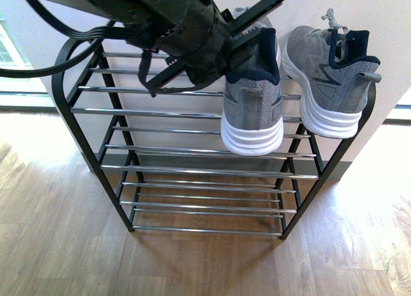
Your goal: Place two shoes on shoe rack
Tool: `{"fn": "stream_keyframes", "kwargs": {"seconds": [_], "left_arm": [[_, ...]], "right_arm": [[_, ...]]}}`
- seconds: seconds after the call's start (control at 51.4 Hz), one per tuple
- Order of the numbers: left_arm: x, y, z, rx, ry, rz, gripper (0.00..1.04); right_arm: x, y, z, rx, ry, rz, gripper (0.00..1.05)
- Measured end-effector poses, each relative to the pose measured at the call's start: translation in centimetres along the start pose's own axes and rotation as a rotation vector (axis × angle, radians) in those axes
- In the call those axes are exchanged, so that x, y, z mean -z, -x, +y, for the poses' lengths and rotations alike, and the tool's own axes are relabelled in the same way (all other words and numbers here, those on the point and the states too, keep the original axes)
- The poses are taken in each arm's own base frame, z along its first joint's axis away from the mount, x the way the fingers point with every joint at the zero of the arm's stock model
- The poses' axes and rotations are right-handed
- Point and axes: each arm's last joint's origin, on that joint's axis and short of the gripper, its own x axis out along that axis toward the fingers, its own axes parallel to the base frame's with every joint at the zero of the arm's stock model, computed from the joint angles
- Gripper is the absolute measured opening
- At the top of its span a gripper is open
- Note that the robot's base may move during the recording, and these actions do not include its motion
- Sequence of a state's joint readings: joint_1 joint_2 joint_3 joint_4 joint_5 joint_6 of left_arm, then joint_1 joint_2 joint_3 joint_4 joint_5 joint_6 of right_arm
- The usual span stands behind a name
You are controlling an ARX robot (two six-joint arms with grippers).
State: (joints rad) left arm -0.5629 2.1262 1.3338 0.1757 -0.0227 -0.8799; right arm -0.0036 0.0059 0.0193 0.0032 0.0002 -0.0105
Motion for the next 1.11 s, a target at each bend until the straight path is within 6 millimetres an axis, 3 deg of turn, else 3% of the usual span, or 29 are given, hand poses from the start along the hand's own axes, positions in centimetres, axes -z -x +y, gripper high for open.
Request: {"fn": "stream_keyframes", "kwargs": {"seconds": [0.292, 0.623, 0.895, 1.11], "left_arm": [[0.2, -3.8, -1.5, 0.007, -0.027, 0.064, 0.02], [-1.9, -6.4, -2.3, -0.017, -0.066, 0.042, 0.02], [-3.0, -6.7, -3.3, 0.035, -0.034, -0.069, 0.02], [-0.1, -7.1, -4.8, 0.008, 0.124, -0.083, 0.02]], "right_arm": [[0.0, 0.0, 0.0, 0.000, 0.000, 0.000, 0.95], [0.0, 0.0, 0.0, 0.000, 0.000, 0.000, 0.95], [0.0, 0.0, 0.0, 0.000, 0.000, 0.000, 0.95], [0.0, 0.0, 0.0, 0.000, 0.000, 0.000, 0.95]]}}
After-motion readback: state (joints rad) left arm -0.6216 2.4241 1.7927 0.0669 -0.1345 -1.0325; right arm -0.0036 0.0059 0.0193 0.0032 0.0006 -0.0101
